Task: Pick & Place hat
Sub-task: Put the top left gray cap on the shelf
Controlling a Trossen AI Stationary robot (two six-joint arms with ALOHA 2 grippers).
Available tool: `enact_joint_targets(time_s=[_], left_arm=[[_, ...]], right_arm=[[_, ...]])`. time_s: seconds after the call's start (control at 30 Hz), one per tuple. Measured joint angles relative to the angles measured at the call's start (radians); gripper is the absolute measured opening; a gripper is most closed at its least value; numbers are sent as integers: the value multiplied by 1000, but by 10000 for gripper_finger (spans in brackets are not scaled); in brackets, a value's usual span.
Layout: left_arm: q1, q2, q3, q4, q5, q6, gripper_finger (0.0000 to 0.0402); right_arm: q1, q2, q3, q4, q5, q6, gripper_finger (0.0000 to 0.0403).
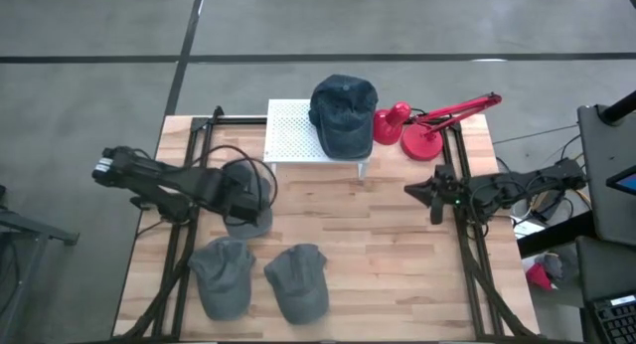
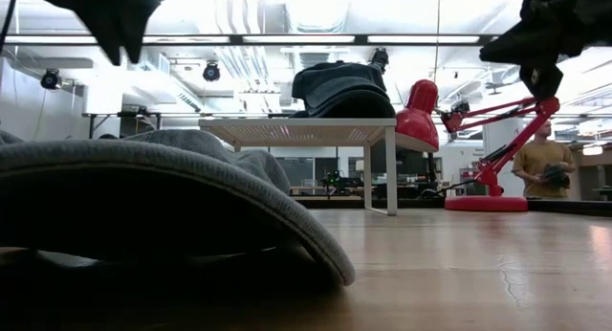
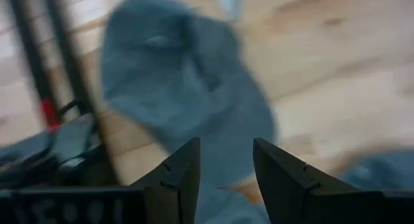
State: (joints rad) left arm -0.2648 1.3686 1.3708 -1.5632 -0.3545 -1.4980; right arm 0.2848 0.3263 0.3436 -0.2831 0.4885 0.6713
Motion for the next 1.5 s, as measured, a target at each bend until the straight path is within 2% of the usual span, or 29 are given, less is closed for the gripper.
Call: enact_joint_targets(time_s=[0.07, 0.63, 1.07, 1.4, 1.5], left_arm=[[0, 9, -5, -10, 0, -49, 142], [8, 22, -135, 53, -6, -50, 142], [10, 29, -137, 89, -9, -49, 142], [15, 29, -148, 90, -61, -108, 143], [17, 28, -164, 95, -85, -134, 154]], right_arm=[[0, -4, -21, 27, 0, 2, 27], [-1, -6, -30, 35, 3, 1, 27], [-1, -5, -30, 35, 3, 6, 27], [-1, -5, -30, 35, 1, 9, 27], [-1, -5, -30, 35, 1, 9, 27]])
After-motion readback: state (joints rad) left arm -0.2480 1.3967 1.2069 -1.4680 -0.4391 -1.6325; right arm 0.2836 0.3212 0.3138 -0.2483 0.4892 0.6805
